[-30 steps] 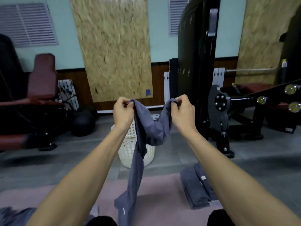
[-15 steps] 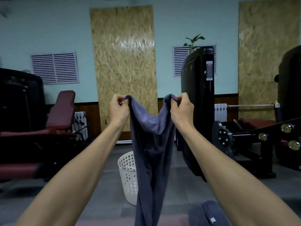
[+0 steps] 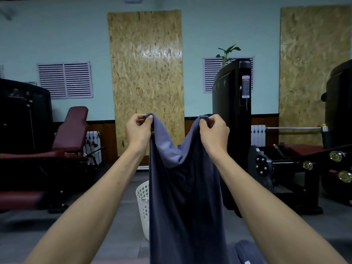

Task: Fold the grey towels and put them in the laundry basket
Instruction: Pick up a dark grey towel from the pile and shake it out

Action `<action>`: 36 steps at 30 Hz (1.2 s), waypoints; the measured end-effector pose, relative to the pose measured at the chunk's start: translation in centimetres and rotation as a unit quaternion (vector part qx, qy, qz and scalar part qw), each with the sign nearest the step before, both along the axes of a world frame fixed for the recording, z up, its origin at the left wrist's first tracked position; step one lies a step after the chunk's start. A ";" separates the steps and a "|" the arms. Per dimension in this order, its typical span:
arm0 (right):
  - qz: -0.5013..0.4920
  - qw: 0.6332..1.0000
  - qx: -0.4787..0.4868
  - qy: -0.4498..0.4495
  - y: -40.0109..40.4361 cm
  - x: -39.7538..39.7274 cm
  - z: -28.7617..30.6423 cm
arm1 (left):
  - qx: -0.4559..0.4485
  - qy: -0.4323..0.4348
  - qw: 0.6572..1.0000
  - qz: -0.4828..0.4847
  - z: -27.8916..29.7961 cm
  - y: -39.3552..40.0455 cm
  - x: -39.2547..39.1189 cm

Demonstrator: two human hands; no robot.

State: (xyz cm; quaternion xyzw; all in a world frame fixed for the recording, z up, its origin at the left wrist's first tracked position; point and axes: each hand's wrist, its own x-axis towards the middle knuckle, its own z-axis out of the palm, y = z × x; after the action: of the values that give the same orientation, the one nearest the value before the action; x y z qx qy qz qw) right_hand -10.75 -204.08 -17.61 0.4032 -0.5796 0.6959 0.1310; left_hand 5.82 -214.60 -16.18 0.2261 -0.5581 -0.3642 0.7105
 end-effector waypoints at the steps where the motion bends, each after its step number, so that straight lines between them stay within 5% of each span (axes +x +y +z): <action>1: -0.009 1.000 -0.002 -0.003 -0.3 -0.1 -0.5 | -0.001 -0.005 1.000 -0.001 -0.8 -0.3 -0.2; 12: 0.023 0.967 0.245 -0.061 -11.0 -8.4 -4.8 | 0.076 -0.262 0.958 0.091 -6.6 -13.0 -7.1; 16: 0.079 0.978 0.157 -0.111 -13.3 -10.9 -2.7 | 0.069 -0.152 0.986 -0.007 -4.0 -17.2 -8.6; 24: 0.129 0.989 0.021 -0.070 -15.7 -10.9 2.5 | 0.010 -0.012 0.999 -0.046 2.5 -19.0 -8.2; 30: 0.126 0.991 -0.008 -0.035 -13.3 -8.7 3.4 | -0.024 0.001 0.999 -0.043 2.9 -16.6 -4.8; 36: 0.131 0.989 0.015 -0.066 -8.6 -4.9 -2.1 | -0.007 -0.047 0.997 -0.065 -1.8 -10.3 -1.4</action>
State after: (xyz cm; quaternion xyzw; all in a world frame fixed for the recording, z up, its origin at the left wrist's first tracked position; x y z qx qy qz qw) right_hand -15.62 -212.64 -19.72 0.4310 -0.5398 0.7231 -0.0060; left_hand 4.41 -224.89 -17.99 0.2017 -0.6068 -0.3949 0.6597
